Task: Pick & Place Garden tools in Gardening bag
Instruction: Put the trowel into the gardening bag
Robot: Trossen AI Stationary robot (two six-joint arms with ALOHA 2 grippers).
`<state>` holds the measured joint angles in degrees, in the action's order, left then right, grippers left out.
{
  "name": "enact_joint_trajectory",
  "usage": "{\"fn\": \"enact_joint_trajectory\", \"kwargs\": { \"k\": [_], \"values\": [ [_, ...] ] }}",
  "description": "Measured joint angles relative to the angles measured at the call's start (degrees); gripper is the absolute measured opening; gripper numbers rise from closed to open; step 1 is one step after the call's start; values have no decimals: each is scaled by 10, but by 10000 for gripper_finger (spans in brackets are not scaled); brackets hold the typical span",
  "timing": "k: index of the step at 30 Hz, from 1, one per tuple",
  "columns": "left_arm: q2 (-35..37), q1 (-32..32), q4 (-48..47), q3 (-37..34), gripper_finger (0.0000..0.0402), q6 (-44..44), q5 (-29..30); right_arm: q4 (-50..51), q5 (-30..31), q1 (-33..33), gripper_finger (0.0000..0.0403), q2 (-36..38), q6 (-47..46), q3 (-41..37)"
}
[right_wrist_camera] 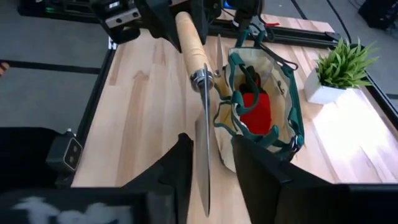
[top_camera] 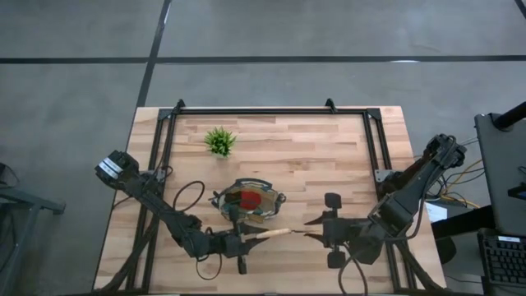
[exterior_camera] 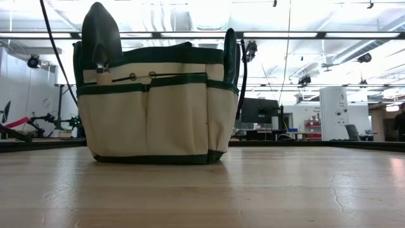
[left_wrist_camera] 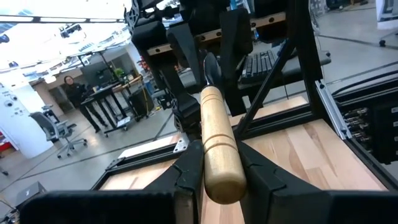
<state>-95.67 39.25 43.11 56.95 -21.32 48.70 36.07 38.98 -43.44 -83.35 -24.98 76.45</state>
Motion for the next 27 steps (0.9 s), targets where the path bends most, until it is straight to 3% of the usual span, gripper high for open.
{"fn": "enact_joint_trajectory", "kwargs": {
  "k": [8, 27],
  "values": [
    [0, -1, -3, 0, 71, 3, 0, -17, -3, 0, 15, 0, 29, -1],
    [0, -2, -60, 0, 83, 45, 3, 13, -68, 32, 8, 5, 25, 11]
  ]
}}
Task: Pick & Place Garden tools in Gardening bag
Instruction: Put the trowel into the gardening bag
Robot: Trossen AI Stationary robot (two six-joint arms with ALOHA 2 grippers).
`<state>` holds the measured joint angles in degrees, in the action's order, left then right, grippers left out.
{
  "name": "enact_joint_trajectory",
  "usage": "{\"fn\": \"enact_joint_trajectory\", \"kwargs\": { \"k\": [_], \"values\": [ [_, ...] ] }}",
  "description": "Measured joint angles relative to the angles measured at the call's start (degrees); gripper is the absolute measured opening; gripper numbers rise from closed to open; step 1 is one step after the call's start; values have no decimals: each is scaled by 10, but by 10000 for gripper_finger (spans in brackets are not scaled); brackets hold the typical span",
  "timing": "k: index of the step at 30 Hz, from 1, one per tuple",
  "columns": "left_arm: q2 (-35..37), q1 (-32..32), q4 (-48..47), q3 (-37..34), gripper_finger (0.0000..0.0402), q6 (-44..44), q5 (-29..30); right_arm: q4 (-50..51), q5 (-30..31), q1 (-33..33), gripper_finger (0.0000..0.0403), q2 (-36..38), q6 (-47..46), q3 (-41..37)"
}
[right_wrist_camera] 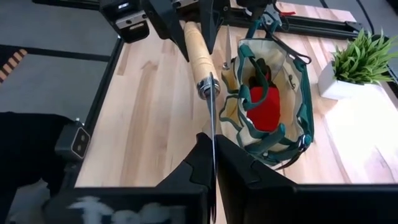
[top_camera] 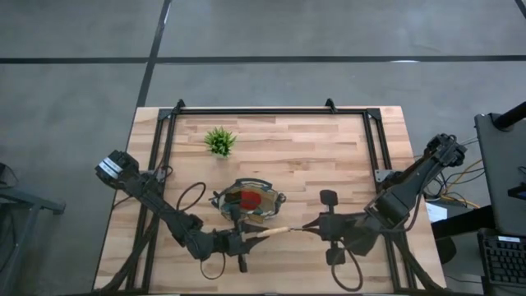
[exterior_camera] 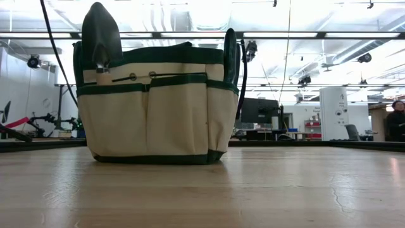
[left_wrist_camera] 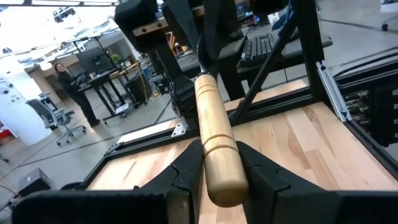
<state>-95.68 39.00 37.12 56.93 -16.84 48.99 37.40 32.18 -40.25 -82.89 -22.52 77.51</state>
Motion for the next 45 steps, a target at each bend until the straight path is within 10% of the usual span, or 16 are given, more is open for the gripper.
{"fn": "enact_joint_trajectory", "kwargs": {
  "k": [45],
  "values": [
    [25, -10, -206, -1, 94, 244, -16, 53, -72, 49, 8, -31, -17, 12]
  ]
}}
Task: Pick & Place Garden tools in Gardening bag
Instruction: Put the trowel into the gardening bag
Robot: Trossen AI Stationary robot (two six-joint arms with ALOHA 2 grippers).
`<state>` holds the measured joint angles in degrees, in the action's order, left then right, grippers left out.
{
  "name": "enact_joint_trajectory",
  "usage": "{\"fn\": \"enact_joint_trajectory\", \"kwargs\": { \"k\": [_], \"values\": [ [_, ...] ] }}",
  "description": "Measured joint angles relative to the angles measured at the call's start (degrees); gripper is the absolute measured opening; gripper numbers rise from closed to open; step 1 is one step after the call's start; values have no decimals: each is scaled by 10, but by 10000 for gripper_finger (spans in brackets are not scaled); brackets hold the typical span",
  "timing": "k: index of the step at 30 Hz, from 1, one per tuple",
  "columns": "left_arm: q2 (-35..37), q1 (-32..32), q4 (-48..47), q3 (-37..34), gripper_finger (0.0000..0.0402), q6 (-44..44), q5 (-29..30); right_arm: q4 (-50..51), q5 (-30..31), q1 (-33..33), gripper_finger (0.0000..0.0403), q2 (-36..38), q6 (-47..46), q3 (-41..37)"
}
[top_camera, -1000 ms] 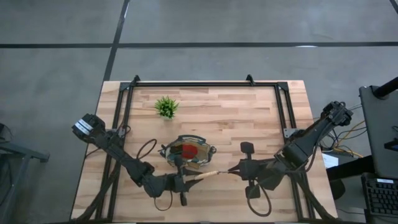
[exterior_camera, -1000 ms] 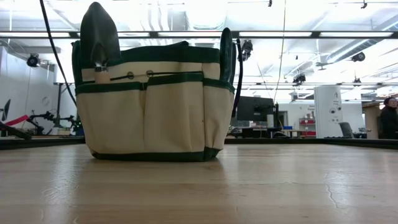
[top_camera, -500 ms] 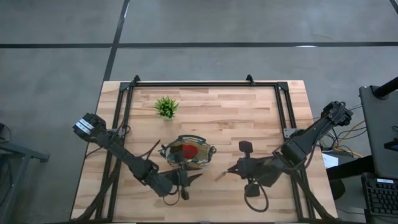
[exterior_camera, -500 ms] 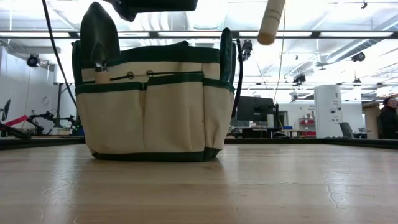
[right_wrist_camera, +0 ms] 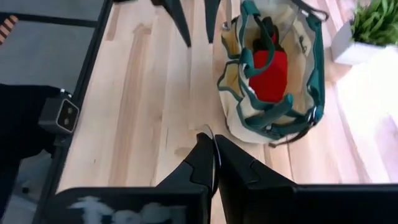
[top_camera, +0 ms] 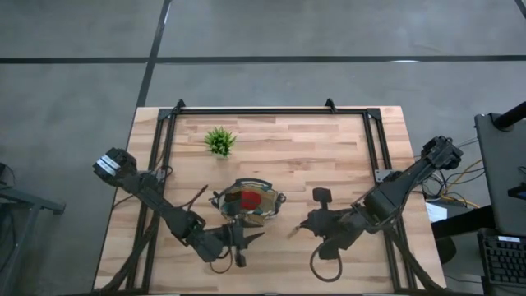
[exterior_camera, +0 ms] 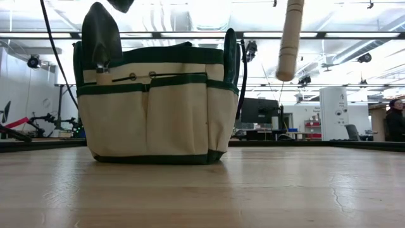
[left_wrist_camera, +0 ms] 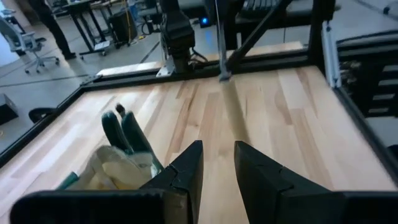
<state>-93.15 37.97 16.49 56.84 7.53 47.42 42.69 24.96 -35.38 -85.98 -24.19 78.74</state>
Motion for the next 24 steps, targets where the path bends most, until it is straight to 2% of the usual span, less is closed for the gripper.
{"fn": "enact_joint_trajectory", "kwargs": {
  "k": [5, 11, 18, 24],
  "values": [
    [32, 13, 0, 0, 94, -4, 0, -17, 7, 7, 8, -19, 35, 26],
    [64, 19, -1, -13, 94, -4, 0, -15, 11, 18, 8, -75, 92, 90],
    [114, 27, -3, -47, 94, 20, 0, -12, 46, 24, 8, -143, 173, 165],
    [154, 30, -3, -87, 94, 31, 2, -10, 52, 34, 8, -181, 229, 218]
  ]
}}
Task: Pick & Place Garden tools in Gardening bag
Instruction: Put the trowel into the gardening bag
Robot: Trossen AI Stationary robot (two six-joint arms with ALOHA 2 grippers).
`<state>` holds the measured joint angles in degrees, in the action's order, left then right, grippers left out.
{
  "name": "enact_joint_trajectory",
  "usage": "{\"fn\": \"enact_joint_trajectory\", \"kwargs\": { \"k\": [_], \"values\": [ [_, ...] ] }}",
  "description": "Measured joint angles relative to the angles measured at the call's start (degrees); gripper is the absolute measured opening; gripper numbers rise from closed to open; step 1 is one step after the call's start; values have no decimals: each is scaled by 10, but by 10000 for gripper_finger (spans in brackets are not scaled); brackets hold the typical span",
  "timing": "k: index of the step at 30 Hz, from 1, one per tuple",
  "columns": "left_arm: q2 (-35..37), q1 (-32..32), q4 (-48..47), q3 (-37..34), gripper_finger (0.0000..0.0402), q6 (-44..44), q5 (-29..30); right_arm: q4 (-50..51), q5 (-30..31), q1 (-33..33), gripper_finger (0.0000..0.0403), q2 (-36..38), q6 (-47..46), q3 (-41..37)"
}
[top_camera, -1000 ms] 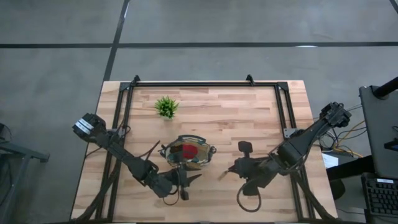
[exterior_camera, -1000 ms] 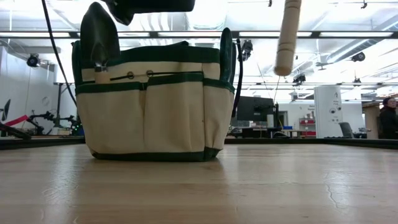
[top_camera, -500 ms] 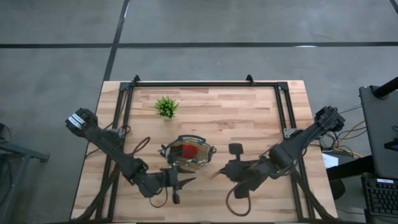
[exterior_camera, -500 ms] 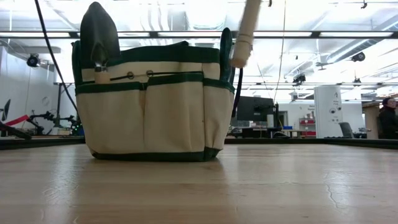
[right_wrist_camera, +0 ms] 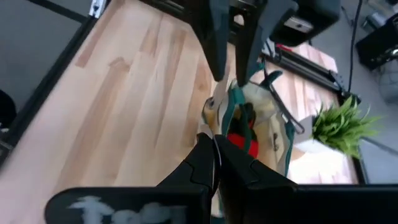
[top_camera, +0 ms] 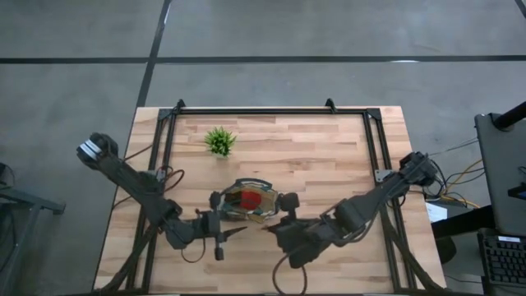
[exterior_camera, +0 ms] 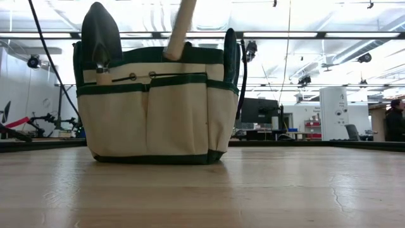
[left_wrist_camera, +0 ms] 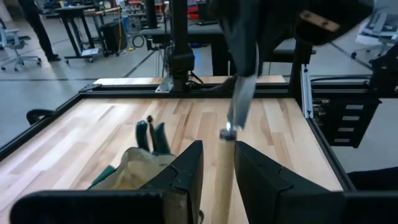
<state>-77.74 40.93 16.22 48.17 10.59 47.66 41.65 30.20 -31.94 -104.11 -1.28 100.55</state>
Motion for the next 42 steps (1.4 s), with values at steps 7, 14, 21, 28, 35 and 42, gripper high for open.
{"fn": "enact_joint_trajectory", "kwargs": {
  "k": [7, 14, 21, 28, 35, 42],
  "values": [
    [30, 0, 4, -36, 94, 30, 4, 9, 2, 21, 8, -20, 18, 14],
    [31, 0, 15, -52, 94, 34, 4, 35, 35, 29, 8, -23, 12, 14],
    [30, 0, 28, -59, 94, 34, 3, 35, 30, 29, 8, -38, 10, 9],
    [30, 0, 32, -63, 94, 40, 2, 26, 30, 34, 8, -73, 13, 6],
    [30, -1, 32, -63, 94, 39, 2, 25, 29, 45, 9, -109, 6, 6],
    [30, -3, 30, -63, 94, 30, 2, 24, 29, 59, 34, -109, -2, 2]
  ]
}}
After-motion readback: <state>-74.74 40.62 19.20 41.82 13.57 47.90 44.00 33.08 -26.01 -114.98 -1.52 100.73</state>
